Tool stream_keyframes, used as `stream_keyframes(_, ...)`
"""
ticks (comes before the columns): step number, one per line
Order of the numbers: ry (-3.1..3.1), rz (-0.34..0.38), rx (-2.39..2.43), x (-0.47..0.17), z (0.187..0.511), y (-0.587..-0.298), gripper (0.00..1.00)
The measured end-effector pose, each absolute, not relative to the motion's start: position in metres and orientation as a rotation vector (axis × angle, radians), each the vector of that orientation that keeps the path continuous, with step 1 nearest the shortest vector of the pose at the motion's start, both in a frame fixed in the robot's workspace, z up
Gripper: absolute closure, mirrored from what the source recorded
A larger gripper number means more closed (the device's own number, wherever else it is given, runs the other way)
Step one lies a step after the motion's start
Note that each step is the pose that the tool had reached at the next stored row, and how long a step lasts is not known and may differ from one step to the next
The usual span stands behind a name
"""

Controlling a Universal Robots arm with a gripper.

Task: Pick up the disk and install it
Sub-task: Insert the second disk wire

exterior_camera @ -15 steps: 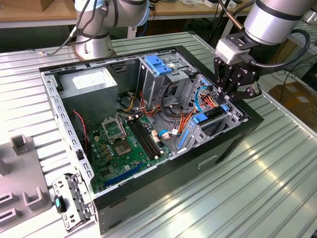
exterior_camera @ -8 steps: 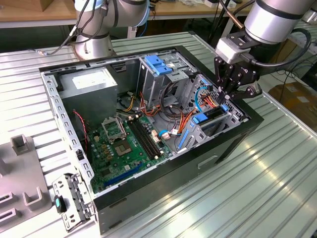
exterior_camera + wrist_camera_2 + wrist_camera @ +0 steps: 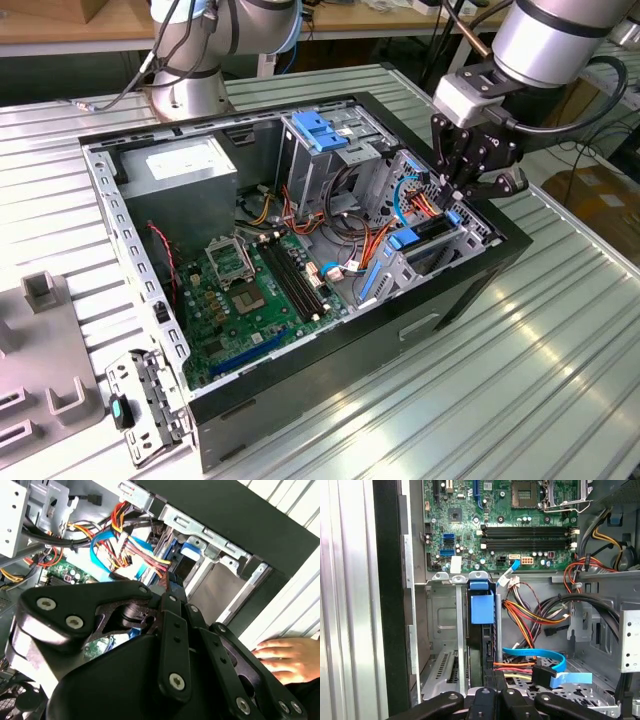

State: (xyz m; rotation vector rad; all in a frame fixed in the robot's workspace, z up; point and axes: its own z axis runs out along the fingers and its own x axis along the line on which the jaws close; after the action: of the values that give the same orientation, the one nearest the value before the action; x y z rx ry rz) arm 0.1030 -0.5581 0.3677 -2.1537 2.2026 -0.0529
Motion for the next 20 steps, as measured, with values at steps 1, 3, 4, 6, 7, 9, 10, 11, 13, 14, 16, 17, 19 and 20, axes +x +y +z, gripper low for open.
stream_keyframes(1, 2.203, -0.053, -2.154, 0.102, 0.368, -0.558, 0.89)
stream_keyframes(3, 2.202, -0.053, -2.154, 0.102, 0.368, -0.558, 0.89)
stream_keyframes(4, 2.202, -0.053, -2.154, 0.102, 0.368, -0.558, 0.89)
stream_keyframes(6, 2.203, -0.053, -2.154, 0.102, 0.371, -0.558, 0.89)
stream_keyframes(7, 2.203, -0.053, -2.154, 0.102, 0.373, -0.558, 0.89)
stream_keyframes(9, 2.203, -0.053, -2.154, 0.102, 0.377, -0.558, 0.89)
stream_keyframes(10, 2.203, -0.053, -2.154, 0.102, 0.379, -0.558, 0.89)
stream_keyframes(11, 2.203, -0.053, -2.154, 0.102, 0.38, -0.558, 0.89)
stream_keyframes(13, 2.203, -0.053, -2.154, 0.102, 0.384, -0.558, 0.89)
stream_keyframes(14, 2.202, -0.053, -2.154, 0.102, 0.384, -0.558, 0.89)
stream_keyframes(16, 2.202, -0.052, -2.153, 0.101, 0.384, -0.558, 0.89)
stream_keyframes(17, 2.202, -0.052, -2.153, 0.098, 0.384, -0.558, 0.89)
stream_keyframes(19, 2.202, -0.052, -2.153, 0.093, 0.384, -0.558, 0.89)
stream_keyframes(20, 2.202, -0.052, -2.153, 0.093, 0.385, -0.558, 0.89)
